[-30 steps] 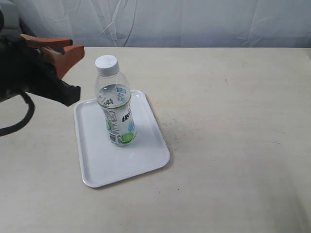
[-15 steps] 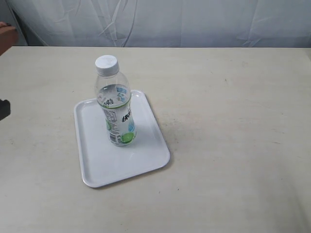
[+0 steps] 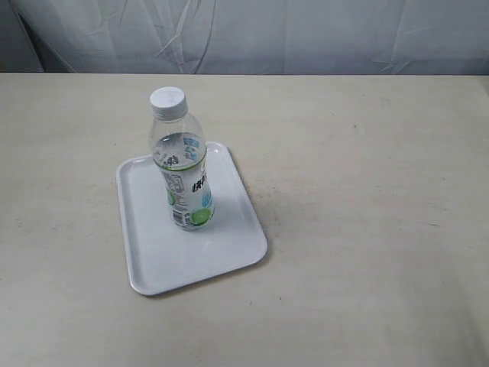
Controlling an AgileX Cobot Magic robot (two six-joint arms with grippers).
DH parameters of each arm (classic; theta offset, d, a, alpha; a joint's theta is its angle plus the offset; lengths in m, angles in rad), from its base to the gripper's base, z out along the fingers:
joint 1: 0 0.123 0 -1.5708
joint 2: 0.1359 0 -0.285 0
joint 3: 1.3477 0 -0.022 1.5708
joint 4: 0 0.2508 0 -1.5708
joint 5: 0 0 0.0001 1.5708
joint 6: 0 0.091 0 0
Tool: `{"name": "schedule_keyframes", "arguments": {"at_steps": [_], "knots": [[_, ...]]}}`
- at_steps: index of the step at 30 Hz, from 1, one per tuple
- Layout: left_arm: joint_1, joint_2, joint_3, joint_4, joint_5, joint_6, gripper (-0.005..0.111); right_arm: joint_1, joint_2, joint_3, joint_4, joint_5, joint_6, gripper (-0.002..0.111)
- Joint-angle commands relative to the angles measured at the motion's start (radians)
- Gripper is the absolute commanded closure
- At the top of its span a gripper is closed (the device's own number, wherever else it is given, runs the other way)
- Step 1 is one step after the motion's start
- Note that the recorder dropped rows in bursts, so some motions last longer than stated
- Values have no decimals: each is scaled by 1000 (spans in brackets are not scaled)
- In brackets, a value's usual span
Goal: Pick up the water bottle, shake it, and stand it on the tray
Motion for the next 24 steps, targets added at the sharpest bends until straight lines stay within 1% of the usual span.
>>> {"name": "schedule_keyframes", "arguments": {"at_steps": [1, 4, 7, 9, 12, 16, 20, 24], "knots": [[166, -99, 88, -67, -47, -8, 107, -5, -5, 1, 0, -6, -4, 104], [272, -179, 160, -133, -108, 49, 107, -5, -5, 1, 0, -6, -4, 104], [366, -260, 221, -217, -118, 120, 107, -5, -5, 1, 0, -6, -4, 104], [414, -304, 264, -259, -118, 125, 107, -5, -5, 1, 0, -6, -4, 104], [468, -352, 324, -311, -114, 127, 107, -5, -5, 1, 0, -6, -4, 104], [505, -404, 402, -333, -111, 131, 107, -5, -5, 1, 0, -6, -4, 104], [511, -448, 447, -347, -105, 170, 107, -5, -5, 1, 0, -6, -4, 104], [511, -490, 471, -352, -62, 177, 107, -5, -5, 1, 0, -6, -4, 104]]}}
